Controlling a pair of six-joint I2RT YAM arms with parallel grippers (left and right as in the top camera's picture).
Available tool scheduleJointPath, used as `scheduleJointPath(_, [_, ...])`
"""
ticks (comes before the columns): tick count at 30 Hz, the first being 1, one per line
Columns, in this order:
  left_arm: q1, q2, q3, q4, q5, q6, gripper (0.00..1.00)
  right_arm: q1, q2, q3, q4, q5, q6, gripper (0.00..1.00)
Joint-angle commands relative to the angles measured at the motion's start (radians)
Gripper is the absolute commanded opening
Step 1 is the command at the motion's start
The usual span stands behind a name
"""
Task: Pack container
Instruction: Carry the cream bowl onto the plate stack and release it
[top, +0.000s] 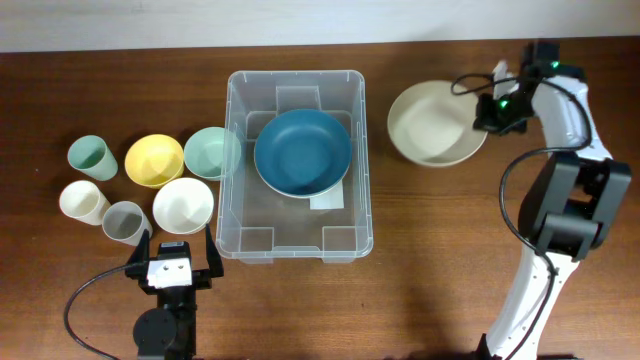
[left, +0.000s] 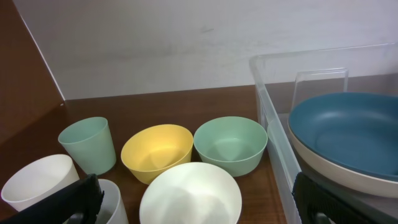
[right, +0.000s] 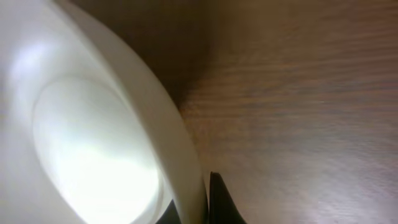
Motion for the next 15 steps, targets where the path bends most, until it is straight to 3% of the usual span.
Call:
scheduleJointPath(1, [0.006, -0.003, -0.007, 0.001, -0.004, -0.013, 1.00, -0.021, -0.180, 0.158, -0.042, 0.001, 0.017, 0.04])
scheduleJointPath(9, [0.006, -0.003, -0.007, 0.001, -0.004, -0.013, 1.00, 0.045, -0.411, 0.295, -0.089, -0.122, 0.017, 0.04])
scheduleJointPath(15, [0.006, -0.003, -0.007, 0.001, -0.004, -0.013, 1.00, 0.249, -0.463, 0.293, -0.109, -0.121, 0.016, 0.04])
